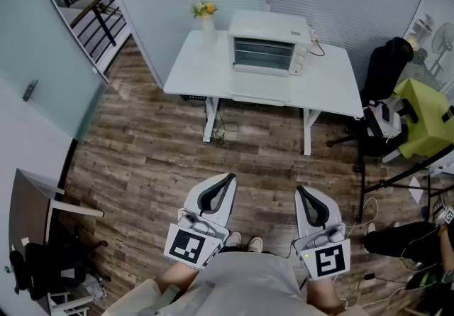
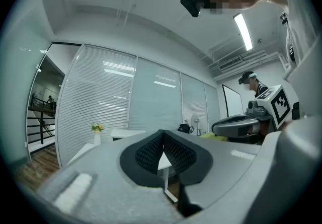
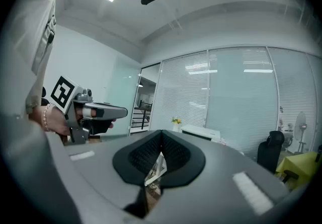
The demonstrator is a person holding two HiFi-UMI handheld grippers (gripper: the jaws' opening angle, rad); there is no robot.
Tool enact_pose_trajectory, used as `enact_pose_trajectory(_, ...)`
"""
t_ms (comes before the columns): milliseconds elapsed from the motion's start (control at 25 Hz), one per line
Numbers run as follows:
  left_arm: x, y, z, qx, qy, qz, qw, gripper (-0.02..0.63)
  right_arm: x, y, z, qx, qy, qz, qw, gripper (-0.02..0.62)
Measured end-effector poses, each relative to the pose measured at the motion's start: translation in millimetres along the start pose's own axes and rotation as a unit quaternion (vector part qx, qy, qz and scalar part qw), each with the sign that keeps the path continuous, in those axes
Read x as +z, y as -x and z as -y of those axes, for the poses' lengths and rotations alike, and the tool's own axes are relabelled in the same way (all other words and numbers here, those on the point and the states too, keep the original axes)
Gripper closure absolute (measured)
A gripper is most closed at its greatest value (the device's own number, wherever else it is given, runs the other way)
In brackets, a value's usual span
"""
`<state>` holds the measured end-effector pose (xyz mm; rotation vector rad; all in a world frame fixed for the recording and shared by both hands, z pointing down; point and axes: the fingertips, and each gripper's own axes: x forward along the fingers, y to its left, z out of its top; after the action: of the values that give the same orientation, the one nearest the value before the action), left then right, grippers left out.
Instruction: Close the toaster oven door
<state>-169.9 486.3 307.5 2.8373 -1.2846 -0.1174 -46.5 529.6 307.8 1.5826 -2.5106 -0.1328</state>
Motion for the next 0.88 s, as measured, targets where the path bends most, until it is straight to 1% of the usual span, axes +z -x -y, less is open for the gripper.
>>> enact_pose_trajectory(120, 1, 7, -8, 0.0, 0.002, 0.0, 1.0, 0.606, 2, -3, -8, 0.002, -0.001, 0.003, 1.0, 0.592)
enact_pose_trajectory(280, -2, 19, -23, -0.001, 0.005, -0.005, 1.0, 0.606, 5, -11, -22, 0.0, 0.014, 0.004, 1.0, 0.592)
enact_pose_trajectory(520, -6, 37, -49, 0.0, 0.007, -0.01, 0.9999, 0.606, 3, -25, -45, -0.009, 0.007, 0.003, 1.0, 0.592)
enact_pose_trajectory(680, -7, 41, -55, -0.002, 0.01, -0.01, 0.9999, 0.606, 0, -27, -51, -0.013, 0.004, -0.001, 1.0, 0.591)
enact_pose_trajectory(880, -12, 34, -59, -0.005, 0.011, -0.013, 0.9998, 0.606, -3, -32, -47, -0.019, 0.001, -0.003, 1.0, 0.592)
